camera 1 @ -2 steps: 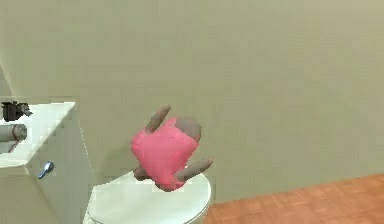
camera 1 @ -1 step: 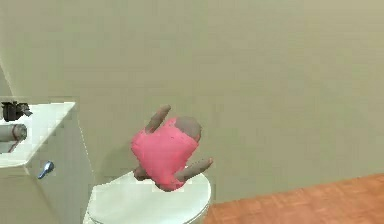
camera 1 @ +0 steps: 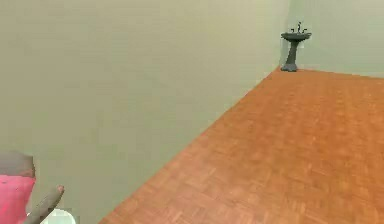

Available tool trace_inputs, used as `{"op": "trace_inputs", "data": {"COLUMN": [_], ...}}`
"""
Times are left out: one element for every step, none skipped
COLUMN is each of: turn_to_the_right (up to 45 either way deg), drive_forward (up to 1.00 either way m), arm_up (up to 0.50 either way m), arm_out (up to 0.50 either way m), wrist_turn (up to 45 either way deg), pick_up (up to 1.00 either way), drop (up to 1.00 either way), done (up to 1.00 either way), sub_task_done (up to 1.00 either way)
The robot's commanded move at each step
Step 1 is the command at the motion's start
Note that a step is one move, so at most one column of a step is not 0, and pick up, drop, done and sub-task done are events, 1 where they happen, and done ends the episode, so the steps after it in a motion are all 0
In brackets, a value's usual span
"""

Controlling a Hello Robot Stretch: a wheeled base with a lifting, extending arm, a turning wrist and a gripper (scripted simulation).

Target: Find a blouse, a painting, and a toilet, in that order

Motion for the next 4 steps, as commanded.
{"op": "trace_inputs", "data": {"turn_to_the_right": [45.0,45.0,33.0,0.0], "drive_forward": [0.00,0.00,0.00,1.00], "arm_up": [0.00,0.00,0.00,0.00], "arm_out": [0.00,0.00,0.00,0.00], "wrist_turn": [0.0,0.0,0.0,0.0], "pick_up": [0.00,0.00,0.00,0.00], "drop": [0.00,0.00,0.00,0.00], "done": [0.00,0.00,0.00,0.00], "sub_task_done": [0.00,0.00,0.00,0.00]}}
